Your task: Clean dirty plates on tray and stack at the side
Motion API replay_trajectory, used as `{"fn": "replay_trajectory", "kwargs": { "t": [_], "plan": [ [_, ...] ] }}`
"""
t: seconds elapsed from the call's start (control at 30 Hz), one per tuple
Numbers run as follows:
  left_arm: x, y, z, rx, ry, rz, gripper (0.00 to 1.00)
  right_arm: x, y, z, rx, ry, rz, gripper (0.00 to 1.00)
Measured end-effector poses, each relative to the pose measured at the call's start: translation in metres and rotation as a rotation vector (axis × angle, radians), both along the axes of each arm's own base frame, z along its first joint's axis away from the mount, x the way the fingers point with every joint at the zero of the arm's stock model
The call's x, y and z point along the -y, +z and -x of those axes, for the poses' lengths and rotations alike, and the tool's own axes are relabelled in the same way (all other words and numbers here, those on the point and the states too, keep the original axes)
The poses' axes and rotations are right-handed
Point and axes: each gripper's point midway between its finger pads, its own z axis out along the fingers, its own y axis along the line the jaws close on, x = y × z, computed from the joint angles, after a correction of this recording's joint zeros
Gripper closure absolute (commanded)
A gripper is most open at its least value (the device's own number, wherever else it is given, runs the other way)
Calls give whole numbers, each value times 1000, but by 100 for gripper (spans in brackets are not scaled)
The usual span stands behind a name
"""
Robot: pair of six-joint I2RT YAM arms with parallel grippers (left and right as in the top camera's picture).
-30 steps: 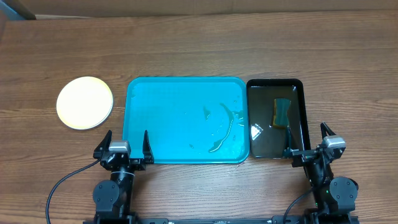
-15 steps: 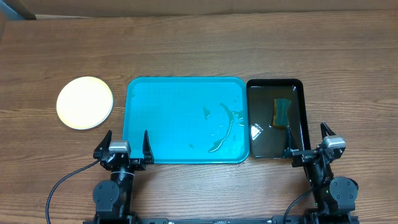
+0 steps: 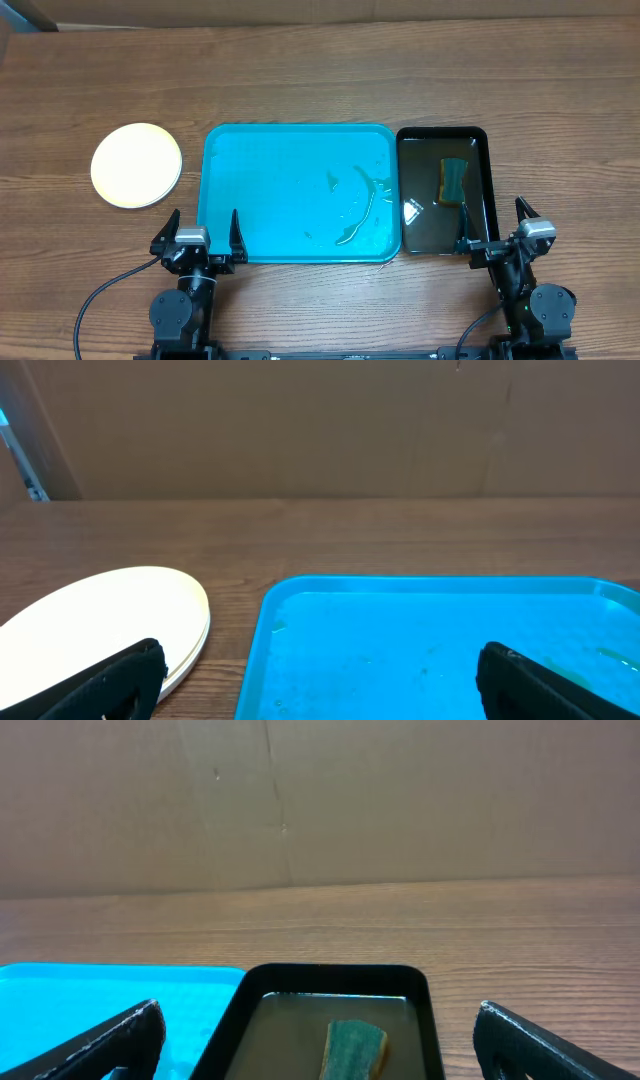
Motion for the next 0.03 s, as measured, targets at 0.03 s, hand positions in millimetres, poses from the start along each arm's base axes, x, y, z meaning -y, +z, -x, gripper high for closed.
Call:
{"fn": "replay_trajectory", "kwargs": {
  "t": [0.03],
  "plan": [
    [0,0,0,0,0,0,0,0,0,0,0,0,0,0]
  ]
}}
